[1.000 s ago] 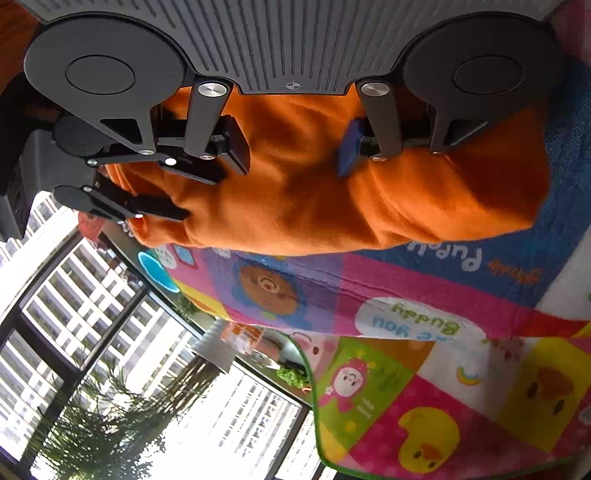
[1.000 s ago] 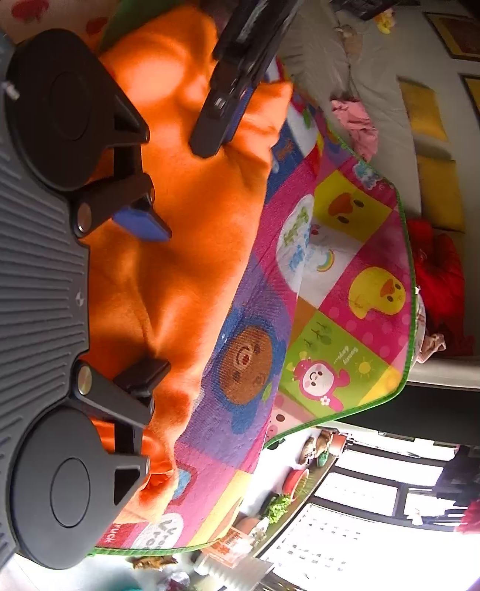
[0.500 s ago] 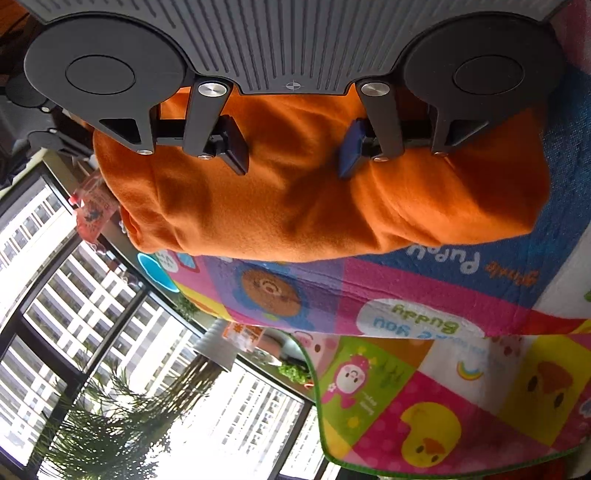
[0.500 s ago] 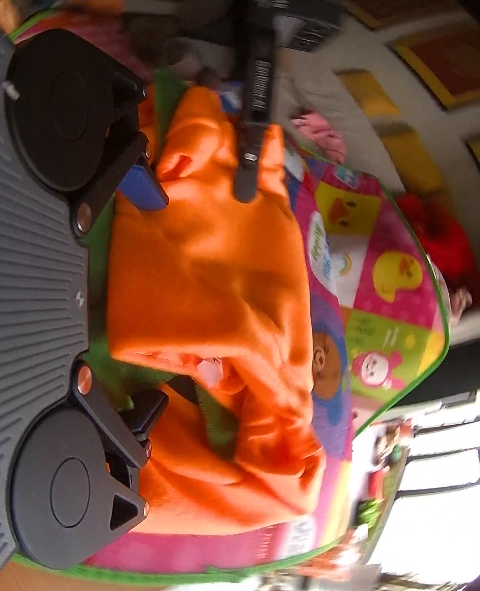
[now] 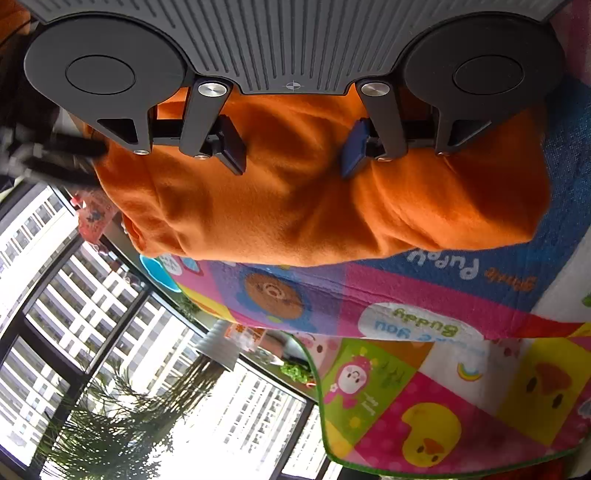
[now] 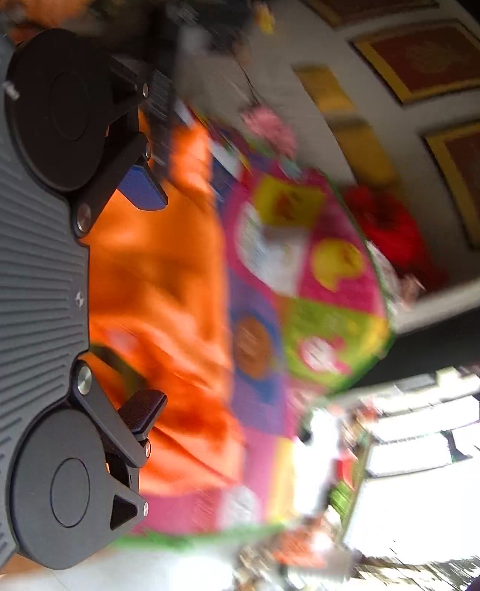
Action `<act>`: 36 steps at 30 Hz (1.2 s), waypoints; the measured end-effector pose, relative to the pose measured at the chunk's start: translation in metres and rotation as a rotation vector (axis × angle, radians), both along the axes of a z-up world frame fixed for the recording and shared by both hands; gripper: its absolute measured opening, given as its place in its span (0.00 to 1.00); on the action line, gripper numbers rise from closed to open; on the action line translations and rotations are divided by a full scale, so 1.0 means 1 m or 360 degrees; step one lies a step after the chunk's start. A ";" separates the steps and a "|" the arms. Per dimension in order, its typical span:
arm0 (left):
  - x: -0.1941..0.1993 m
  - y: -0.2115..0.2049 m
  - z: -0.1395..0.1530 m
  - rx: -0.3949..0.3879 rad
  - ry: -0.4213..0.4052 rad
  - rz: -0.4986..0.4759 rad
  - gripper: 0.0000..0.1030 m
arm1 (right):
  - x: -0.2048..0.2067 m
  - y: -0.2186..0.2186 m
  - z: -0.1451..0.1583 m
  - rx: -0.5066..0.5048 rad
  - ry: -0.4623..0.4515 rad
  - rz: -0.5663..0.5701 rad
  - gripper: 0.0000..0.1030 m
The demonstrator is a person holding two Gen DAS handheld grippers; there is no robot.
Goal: Fold clothes
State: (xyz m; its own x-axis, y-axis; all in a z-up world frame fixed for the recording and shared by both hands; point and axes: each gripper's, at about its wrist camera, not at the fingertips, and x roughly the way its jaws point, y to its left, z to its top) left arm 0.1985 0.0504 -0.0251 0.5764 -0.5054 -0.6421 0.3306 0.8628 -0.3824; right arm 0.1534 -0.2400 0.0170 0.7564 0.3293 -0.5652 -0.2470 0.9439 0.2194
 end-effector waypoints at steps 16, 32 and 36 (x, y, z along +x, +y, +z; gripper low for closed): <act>-0.026 0.039 0.031 -0.0139 -0.0087 0.0189 0.72 | 0.065 0.035 -0.044 -0.0555 0.0073 -0.0118 1.00; -0.039 0.086 -0.011 -0.0246 0.0185 0.0442 0.57 | -0.029 0.069 0.011 -0.0500 -0.0268 0.0149 1.00; -0.043 0.076 -0.014 -0.0211 0.0168 0.0403 0.56 | -0.037 0.082 -0.026 -0.0581 -0.0091 0.0235 0.98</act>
